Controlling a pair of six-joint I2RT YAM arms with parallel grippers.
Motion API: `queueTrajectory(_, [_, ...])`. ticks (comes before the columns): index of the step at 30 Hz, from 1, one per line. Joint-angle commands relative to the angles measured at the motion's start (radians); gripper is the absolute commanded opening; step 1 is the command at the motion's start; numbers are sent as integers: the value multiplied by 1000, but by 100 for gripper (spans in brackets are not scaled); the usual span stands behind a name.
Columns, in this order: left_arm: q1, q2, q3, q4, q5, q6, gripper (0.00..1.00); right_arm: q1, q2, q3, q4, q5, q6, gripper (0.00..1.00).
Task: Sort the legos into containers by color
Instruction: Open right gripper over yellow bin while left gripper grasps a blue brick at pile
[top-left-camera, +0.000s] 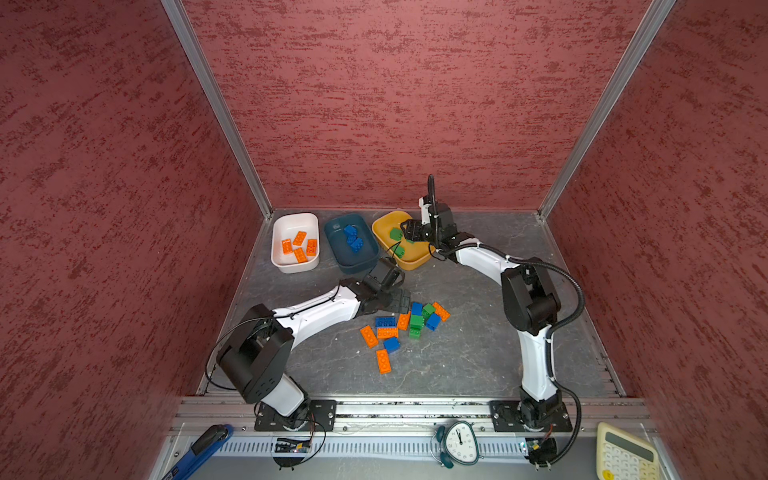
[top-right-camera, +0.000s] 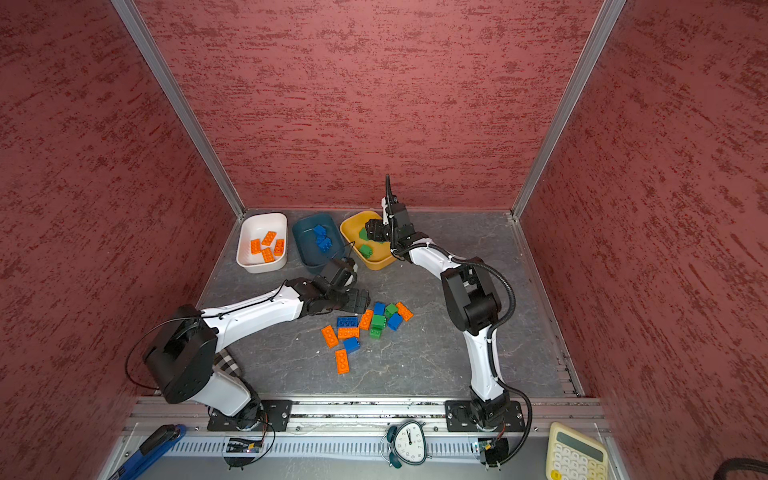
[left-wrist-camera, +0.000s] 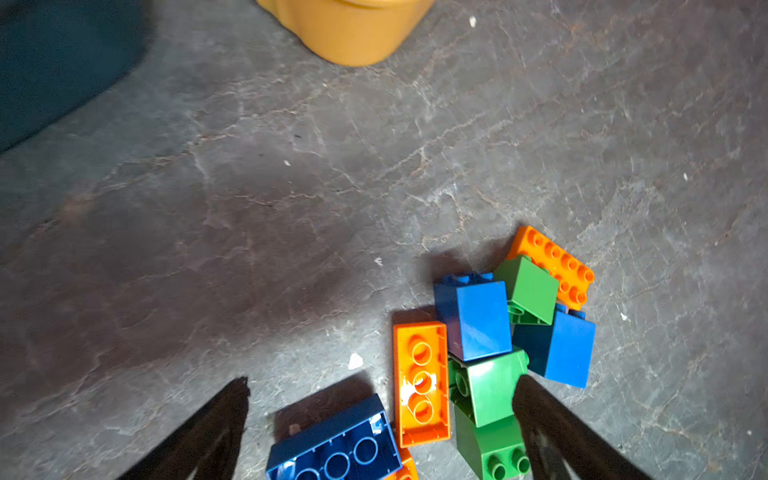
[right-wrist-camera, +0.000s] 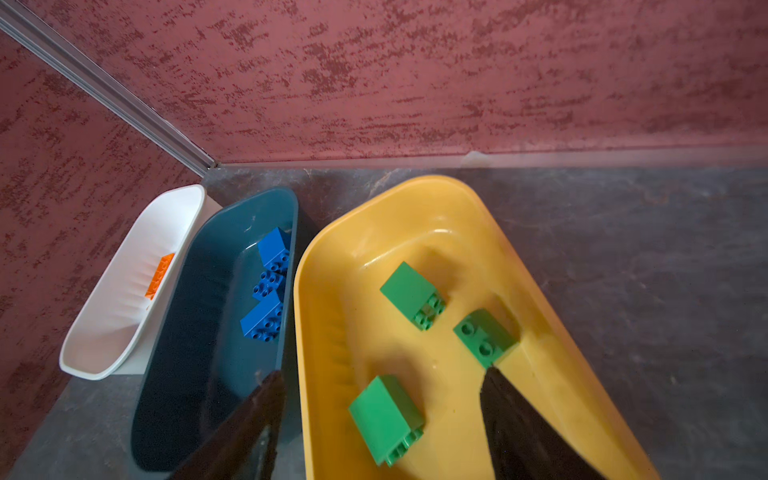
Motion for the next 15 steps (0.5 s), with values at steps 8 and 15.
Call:
queueTrajectory(8, [-69,176,161,-81,126,92,67,-4,-366,-368,79,128,66,99])
queueTrajectory(15, [-98,294,273,-136,68,71,46,-42,-542,-585,87,311,187,99])
